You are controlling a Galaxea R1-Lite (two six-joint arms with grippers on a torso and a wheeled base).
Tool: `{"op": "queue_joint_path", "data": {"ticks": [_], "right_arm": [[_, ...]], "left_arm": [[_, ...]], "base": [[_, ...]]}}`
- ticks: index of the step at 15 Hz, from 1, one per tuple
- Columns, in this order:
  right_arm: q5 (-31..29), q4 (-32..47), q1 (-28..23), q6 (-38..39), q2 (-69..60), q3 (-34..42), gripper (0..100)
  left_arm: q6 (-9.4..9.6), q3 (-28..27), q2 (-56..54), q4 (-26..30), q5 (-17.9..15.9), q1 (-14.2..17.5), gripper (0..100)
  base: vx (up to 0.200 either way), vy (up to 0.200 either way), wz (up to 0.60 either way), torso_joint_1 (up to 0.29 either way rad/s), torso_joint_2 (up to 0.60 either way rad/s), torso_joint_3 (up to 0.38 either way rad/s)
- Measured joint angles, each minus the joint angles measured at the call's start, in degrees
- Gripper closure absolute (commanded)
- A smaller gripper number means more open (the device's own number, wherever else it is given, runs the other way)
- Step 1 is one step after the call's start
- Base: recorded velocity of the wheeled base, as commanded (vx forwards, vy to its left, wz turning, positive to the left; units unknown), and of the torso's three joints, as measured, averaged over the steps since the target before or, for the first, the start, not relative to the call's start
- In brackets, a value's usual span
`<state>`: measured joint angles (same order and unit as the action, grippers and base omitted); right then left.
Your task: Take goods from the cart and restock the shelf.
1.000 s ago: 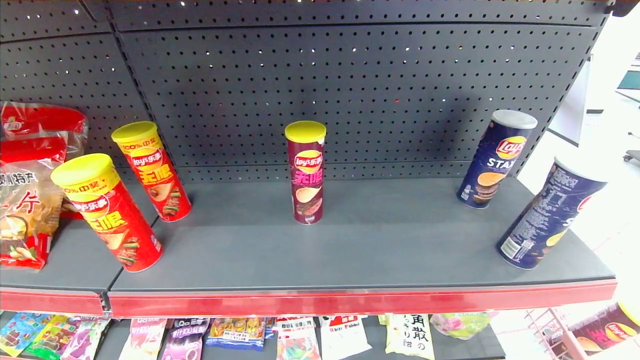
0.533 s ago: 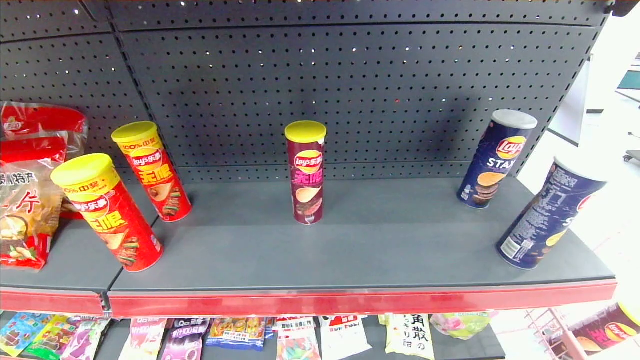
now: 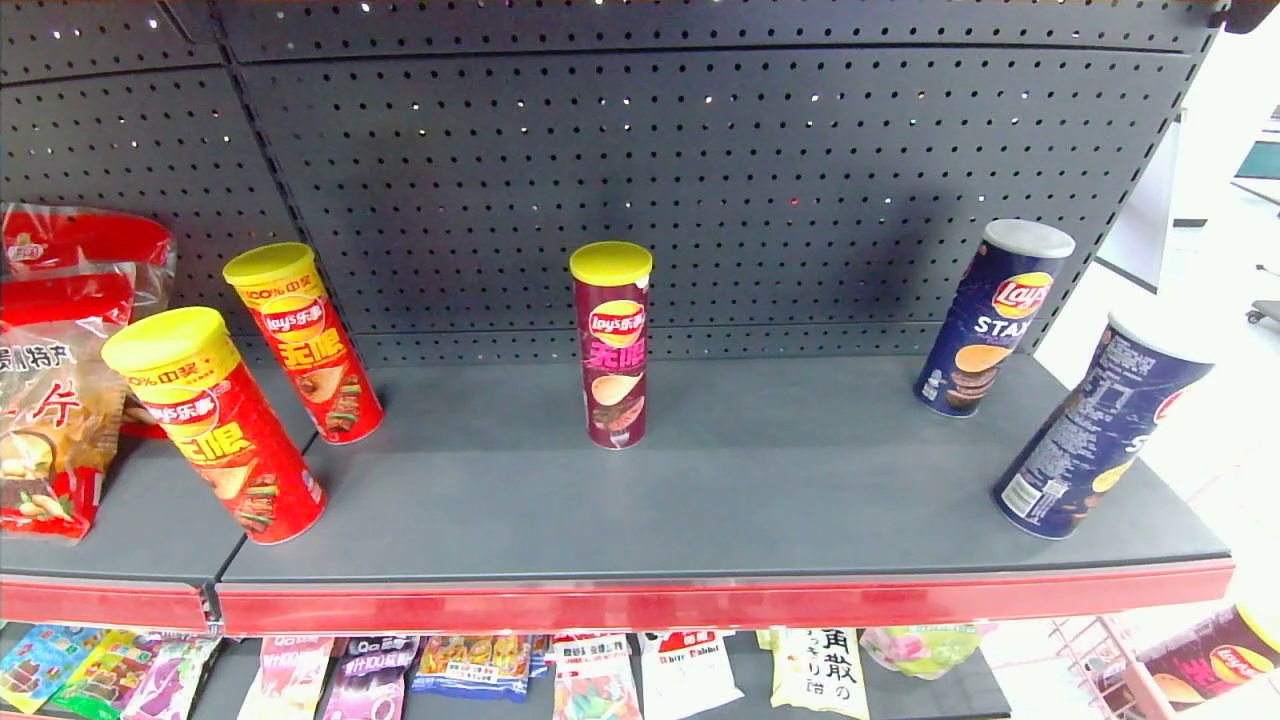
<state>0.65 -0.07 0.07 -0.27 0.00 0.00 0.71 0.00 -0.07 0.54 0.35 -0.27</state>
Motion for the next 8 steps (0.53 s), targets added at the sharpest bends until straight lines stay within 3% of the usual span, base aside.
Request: {"op": "queue_joint_path", "data": {"ticks": [8], "right_arm": [[0.1,0.0,0.0,-0.1,0.0,0.0,0]], "left_arm": [[-0.02,0.0,0.0,0.0,-0.1,0.0,0]], "base": [[0.0,-0.2,0.0,0.003,0.0,0.003]]}}
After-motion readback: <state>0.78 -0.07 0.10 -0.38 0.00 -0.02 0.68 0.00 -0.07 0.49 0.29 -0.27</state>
